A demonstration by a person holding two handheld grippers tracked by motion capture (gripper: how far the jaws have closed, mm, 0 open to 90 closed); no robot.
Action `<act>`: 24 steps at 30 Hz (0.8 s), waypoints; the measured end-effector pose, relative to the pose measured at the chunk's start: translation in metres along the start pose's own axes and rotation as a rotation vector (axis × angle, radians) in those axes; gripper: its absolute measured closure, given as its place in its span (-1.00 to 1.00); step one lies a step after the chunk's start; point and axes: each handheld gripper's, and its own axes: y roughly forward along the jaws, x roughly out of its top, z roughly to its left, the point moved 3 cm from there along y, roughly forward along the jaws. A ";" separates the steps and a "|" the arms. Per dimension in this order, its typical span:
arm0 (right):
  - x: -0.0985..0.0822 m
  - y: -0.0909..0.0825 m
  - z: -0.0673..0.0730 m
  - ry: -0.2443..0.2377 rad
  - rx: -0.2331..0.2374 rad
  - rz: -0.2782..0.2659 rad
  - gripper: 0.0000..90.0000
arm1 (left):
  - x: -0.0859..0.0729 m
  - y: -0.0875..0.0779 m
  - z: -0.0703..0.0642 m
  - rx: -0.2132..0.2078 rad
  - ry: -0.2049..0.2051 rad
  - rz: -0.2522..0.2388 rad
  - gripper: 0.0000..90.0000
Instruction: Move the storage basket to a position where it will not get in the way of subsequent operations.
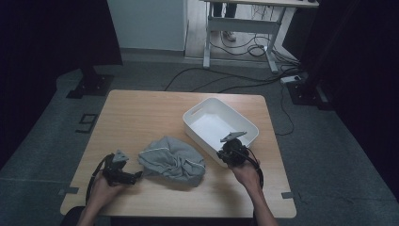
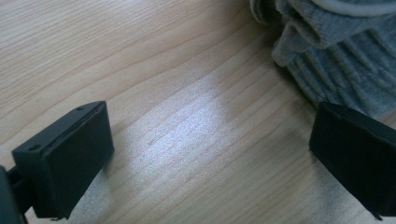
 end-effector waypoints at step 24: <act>-0.001 0.000 -0.061 0.086 -0.097 0.001 0.81 | 0.000 0.000 0.000 0.000 -0.001 -0.001 -1.00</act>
